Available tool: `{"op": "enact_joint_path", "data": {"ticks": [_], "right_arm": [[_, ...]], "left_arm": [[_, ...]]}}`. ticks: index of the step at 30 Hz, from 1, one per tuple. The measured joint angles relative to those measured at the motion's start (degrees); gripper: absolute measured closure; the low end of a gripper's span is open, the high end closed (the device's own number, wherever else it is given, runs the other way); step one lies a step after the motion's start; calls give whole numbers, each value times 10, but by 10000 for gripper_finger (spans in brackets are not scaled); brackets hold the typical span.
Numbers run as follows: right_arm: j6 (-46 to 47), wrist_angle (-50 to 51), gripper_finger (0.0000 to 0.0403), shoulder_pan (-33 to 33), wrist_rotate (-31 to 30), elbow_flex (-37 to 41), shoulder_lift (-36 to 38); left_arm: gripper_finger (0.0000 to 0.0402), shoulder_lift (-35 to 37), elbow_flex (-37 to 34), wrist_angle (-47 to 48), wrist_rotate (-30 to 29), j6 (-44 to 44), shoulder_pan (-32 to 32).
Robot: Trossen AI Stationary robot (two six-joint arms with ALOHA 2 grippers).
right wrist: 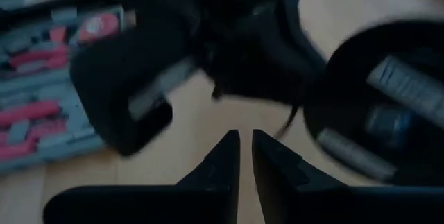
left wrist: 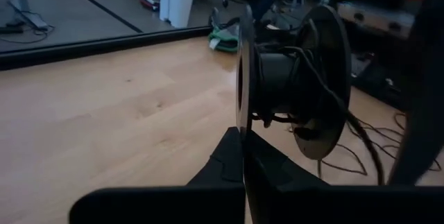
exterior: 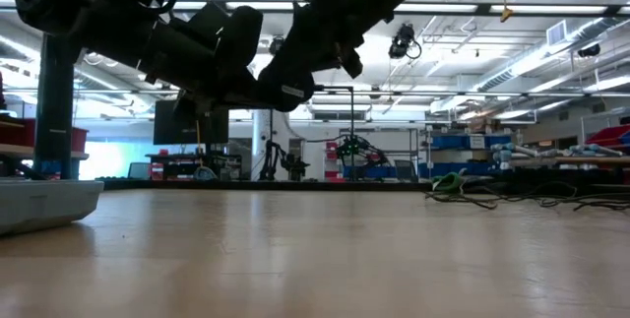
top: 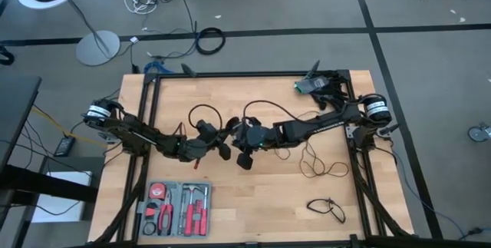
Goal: Coil cords
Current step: Coil the black wire onto the spool
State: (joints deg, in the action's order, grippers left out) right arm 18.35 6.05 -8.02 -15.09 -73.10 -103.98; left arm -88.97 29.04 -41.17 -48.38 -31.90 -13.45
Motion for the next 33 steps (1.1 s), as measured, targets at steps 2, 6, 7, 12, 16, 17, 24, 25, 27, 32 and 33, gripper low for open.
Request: {"op": "enact_joint_path", "data": {"ticks": [2,6,7,12,16,17,24,25,27,32,33], "right_arm": [[0,20,363,-7,-7,0,0],[20,90,368,-35,-57,0,1],[33,118,369,-45,-77,0,1],[135,172,370,-115,-244,44,3],[233,158,370,-155,-283,118,17],[260,145,371,-160,-279,140,19],[194,-315,392,-132,-120,322,18],[169,-397,396,-120,-92,345,18],[134,-510,400,-93,-50,377,20],[53,-554,394,-31,-26,385,20],[36,-549,390,-21,-26,379,20]], "left_arm": [[402,0,0,-3,-3,0,0],[402,0,-13,-46,-13,0,-4],[402,0,-22,-65,-15,2,-5],[402,0,-85,-181,-17,2,-12],[402,0,-123,-256,-18,2,-19],[402,0,-128,-267,-18,2,-20],[402,0,-132,-269,-11,3,-21],[402,0,-132,-268,-10,3,-21],[402,0,-132,-268,-9,3,-21],[402,0,-132,-268,-9,10,-21],[402,0,-132,-268,-9,17,-21]]}}
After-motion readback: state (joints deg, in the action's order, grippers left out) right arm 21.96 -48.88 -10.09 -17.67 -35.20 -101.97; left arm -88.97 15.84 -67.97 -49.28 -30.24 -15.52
